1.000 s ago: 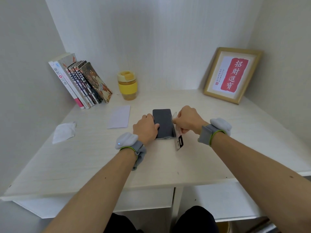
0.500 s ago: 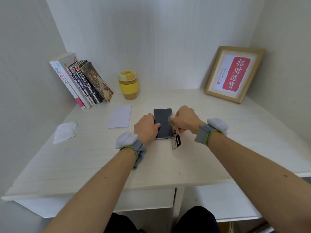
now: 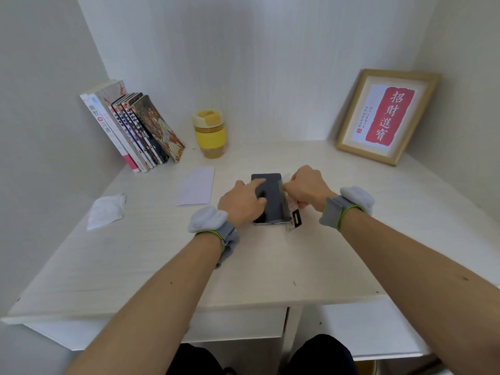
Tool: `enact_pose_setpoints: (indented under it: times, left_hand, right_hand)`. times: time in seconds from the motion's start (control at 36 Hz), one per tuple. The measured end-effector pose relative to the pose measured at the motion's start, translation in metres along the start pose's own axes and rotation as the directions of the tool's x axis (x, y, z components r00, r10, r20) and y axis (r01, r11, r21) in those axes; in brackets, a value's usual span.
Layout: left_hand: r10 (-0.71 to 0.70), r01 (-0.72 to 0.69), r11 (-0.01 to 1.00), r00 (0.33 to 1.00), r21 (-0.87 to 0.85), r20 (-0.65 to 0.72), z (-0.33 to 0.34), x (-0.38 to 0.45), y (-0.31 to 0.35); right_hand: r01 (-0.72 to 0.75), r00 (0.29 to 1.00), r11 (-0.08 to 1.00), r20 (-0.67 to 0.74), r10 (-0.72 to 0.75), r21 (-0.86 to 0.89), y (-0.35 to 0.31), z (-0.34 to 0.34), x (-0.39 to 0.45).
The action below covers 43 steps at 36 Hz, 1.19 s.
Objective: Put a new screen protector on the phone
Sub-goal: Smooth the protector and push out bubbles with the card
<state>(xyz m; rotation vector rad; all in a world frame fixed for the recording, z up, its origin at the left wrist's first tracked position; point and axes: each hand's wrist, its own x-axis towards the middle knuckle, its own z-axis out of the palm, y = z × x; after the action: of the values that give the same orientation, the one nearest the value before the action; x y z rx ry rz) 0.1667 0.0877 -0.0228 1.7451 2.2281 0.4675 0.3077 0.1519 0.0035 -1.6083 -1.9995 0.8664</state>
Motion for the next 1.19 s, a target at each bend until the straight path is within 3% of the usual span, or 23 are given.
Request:
enact_pose_setpoints:
  times: [0.33, 1.19]
  left_hand:
    - [-0.013, 0.020, 0.996, 0.996, 0.082, -0.093, 0.0087, 0.0032, 0.0044]
    - [-0.006, 0.008, 0.998, 1.000, 0.064, -0.028, 0.0074, 0.0085, 0.0007]
  right_hand:
    - [-0.003, 1.000, 1.000, -0.007, 0.002, -0.023, -0.0036, 0.0011, 0.0043]
    - [-0.006, 1.000, 0.999, 0.003, 0.006, 0.040, 0.0002, -0.0036, 0.0068]
